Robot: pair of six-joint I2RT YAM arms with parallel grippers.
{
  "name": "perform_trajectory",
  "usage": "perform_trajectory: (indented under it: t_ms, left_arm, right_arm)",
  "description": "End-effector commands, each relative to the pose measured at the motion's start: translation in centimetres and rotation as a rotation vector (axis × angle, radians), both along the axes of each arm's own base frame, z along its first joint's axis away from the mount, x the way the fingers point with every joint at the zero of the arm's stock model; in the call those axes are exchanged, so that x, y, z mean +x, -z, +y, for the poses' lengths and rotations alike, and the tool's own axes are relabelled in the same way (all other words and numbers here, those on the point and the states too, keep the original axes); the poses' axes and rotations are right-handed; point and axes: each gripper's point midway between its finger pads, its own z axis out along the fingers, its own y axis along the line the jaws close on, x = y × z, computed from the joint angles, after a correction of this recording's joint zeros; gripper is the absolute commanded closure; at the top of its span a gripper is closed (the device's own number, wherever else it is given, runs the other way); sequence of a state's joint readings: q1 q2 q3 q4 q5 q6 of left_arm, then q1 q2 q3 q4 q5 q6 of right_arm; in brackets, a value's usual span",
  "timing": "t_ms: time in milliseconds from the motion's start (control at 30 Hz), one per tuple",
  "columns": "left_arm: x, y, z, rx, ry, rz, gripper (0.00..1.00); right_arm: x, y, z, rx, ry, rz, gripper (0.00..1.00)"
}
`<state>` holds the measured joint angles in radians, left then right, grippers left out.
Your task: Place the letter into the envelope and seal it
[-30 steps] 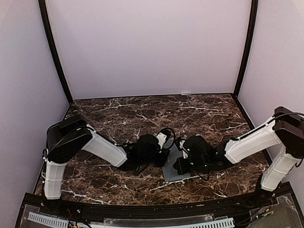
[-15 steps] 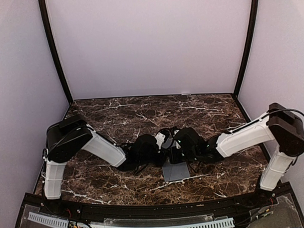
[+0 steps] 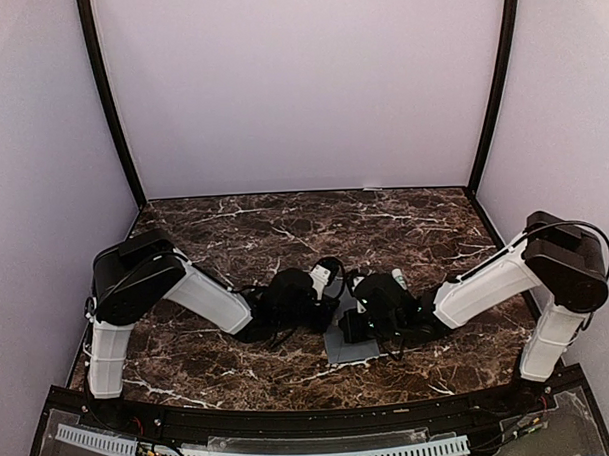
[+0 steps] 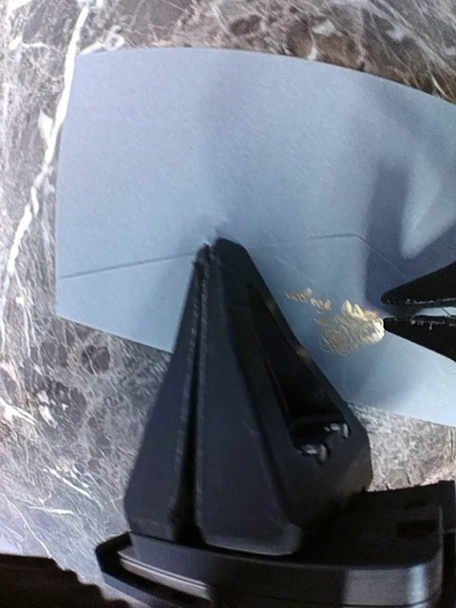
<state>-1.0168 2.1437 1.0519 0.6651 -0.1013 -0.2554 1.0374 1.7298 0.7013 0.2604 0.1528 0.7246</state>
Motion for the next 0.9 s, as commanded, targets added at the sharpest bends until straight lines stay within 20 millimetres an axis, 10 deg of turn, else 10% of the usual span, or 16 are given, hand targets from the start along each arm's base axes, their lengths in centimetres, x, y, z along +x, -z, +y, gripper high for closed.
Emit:
perform_trajectory:
  t_ms: [0,567,867]
  left_arm:
    - [-1.0,3.0,1.9,0.091,-0.001,0.068,1.0]
    - [-1.1,2.9,1.9,0.084,0.001,0.068,1.0]
    - [-2.0,1.6,1.2,0.025,0.051,0.069,1.0]
  right_arm:
    - [-3.8,2.2,-0.1,-0.023,-0.086,0.098,0.97]
    - [-8.1,0.9,1.6,-0.024,-0.15,0.11,0.97]
    - [-2.4,-4.9,-0.8,-0.017,0.075,-0.119,0.93]
